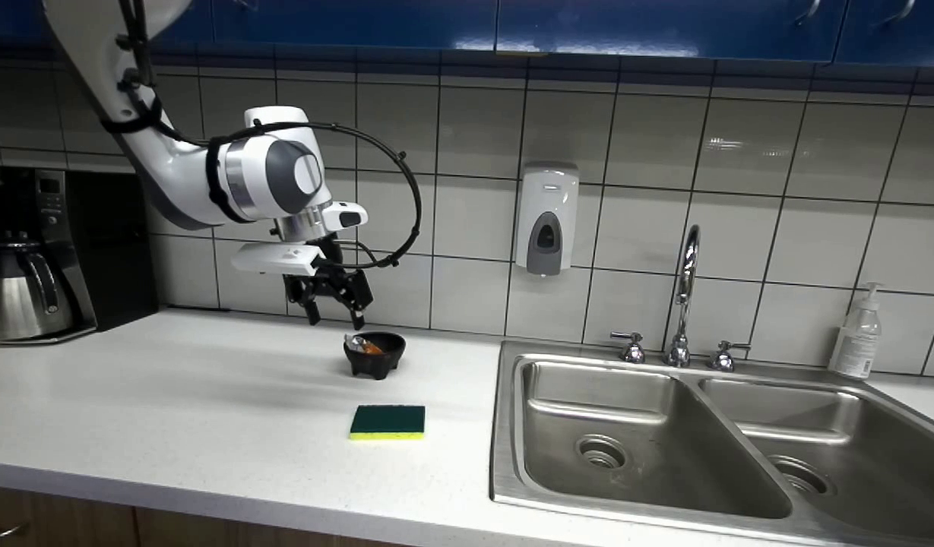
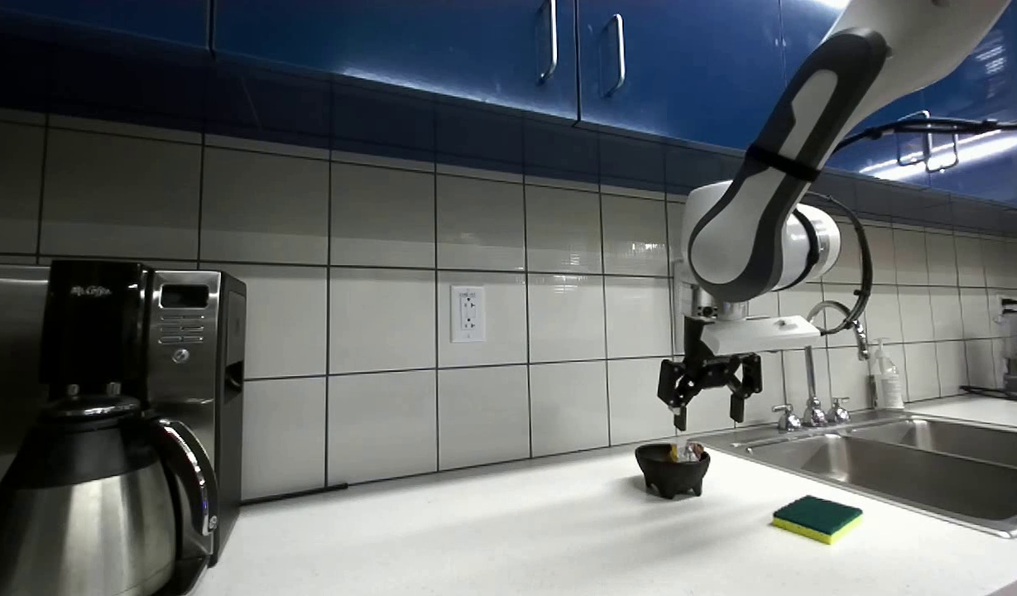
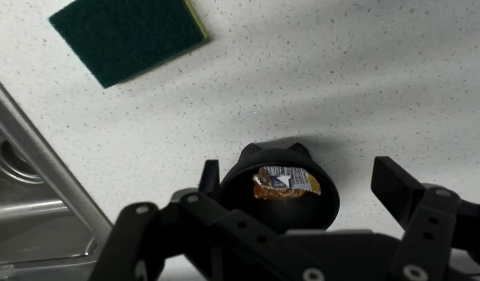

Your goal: Put the packet in the black bowl

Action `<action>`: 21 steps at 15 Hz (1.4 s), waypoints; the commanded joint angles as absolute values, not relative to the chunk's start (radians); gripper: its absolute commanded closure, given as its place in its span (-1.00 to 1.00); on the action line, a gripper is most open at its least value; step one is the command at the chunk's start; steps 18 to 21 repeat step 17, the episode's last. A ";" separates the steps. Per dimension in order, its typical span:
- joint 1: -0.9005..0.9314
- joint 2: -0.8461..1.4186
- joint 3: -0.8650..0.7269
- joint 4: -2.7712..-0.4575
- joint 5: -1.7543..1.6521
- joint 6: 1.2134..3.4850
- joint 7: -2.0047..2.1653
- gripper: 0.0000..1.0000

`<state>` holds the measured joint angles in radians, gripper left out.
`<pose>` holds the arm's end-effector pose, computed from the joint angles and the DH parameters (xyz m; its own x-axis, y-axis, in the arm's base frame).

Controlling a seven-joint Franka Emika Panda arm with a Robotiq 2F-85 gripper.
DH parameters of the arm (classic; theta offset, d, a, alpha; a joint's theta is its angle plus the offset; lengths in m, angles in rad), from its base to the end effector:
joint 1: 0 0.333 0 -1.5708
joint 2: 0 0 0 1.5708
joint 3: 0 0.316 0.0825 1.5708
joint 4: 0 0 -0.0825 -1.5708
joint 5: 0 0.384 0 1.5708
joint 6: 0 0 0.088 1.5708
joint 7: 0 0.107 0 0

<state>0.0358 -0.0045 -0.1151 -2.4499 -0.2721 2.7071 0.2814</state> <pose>0.5015 -0.0305 0.3262 0.9550 -0.1094 0.2758 -0.1415 -0.9850 0.0992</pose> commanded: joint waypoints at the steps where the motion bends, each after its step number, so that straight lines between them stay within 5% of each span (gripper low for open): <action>1: -0.016 -0.148 -0.098 -2.573 -0.300 2.751 0.209 -1.00; 21: -0.040 -0.341 -0.004 -2.747 -0.256 2.778 0.054 -1.00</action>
